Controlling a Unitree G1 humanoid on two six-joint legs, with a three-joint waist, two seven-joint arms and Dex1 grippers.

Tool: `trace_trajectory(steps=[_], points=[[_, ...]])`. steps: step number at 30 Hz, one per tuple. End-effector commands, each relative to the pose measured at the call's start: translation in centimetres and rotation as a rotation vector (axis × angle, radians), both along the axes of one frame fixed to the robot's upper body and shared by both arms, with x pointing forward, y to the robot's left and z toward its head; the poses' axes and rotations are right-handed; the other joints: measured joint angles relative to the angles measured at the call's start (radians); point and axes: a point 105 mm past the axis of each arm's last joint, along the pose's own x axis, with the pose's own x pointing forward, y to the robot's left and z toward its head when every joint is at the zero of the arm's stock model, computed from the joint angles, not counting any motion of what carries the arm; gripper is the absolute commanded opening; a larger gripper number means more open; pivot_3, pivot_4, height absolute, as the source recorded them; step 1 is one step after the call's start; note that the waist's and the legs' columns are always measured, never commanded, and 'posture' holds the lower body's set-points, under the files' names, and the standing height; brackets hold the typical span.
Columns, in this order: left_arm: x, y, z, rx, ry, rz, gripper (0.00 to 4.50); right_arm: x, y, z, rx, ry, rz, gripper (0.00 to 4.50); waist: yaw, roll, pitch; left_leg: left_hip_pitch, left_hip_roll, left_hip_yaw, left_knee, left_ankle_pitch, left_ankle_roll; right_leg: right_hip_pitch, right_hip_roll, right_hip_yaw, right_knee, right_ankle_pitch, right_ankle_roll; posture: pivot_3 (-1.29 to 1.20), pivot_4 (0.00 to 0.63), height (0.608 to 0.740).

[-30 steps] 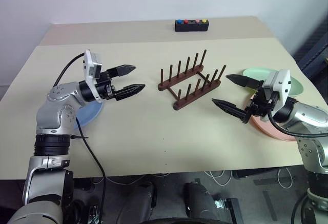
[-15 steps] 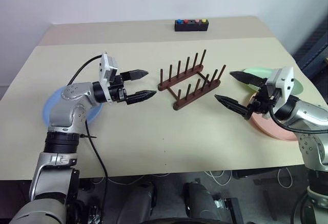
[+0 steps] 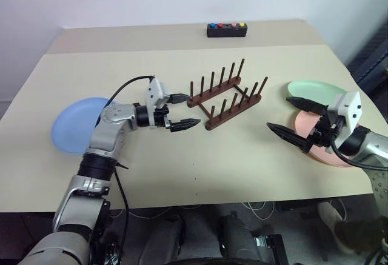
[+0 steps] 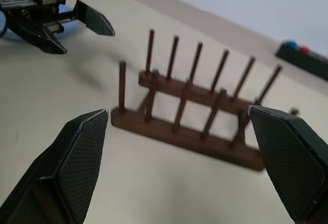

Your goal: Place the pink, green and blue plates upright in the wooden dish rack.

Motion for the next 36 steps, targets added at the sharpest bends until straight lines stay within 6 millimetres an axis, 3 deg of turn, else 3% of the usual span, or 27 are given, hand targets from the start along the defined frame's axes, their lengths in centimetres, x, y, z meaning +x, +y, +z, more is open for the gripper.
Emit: trace_trajectory(steps=[1,5,13,28,31,36], points=[[0.2,-0.9,0.0,0.015,-0.037,0.009,4.48,-1.0,-0.2,1.6,-0.006,-0.016,0.006,4.49,-0.001,0.000,0.000,0.000,0.000,0.000,0.000,0.000,0.000,0.000,0.000,0.000,0.000,0.000,0.000,0.00,0.150,0.740],[0.5,-2.7,-2.6,0.098,0.027,0.048,4.48,-1.1,-0.6,1.9,-0.014,-0.039,-0.028,4.49,0.000,0.000,0.000,0.000,0.000,0.000,0.000,0.000,0.000,0.001,0.000,0.000,0.000,0.000,0.000,0.00,0.150,0.740],[1.3,-4.3,-4.5,0.170,-0.010,0.182,4.48,-1.1,-0.6,2.1,-0.018,-0.066,-0.050,4.49,0.000,0.000,0.000,0.000,0.000,0.000,0.001,0.000,0.000,0.001,0.000,0.000,0.000,0.000,0.000,0.00,0.150,0.740],[1.1,-7.5,-7.4,0.209,0.189,0.287,4.48,-1.0,-1.1,2.2,-0.034,-0.085,-0.075,4.49,0.000,0.000,0.000,0.000,0.000,0.000,0.001,0.000,0.000,0.001,0.001,-0.001,0.000,0.000,0.001,0.00,0.150,0.740],[0.5,-8.2,-8.1,0.217,0.238,0.265,3.68,-1.0,-1.3,2.1,-0.040,-0.088,-0.081,4.50,0.001,0.000,0.000,0.001,0.000,0.000,0.002,0.000,0.000,0.002,0.001,-0.001,0.000,0.000,0.001,0.00,0.150,0.740],[0.5,-8.2,-8.5,0.243,0.239,0.298,1.27,-1.0,-1.5,2.1,-0.046,-0.094,-0.089,4.50,0.002,0.000,0.000,0.002,0.000,0.000,0.002,0.000,0.000,0.004,0.001,-0.001,0.000,0.000,0.001,0.00,0.150,0.740]])
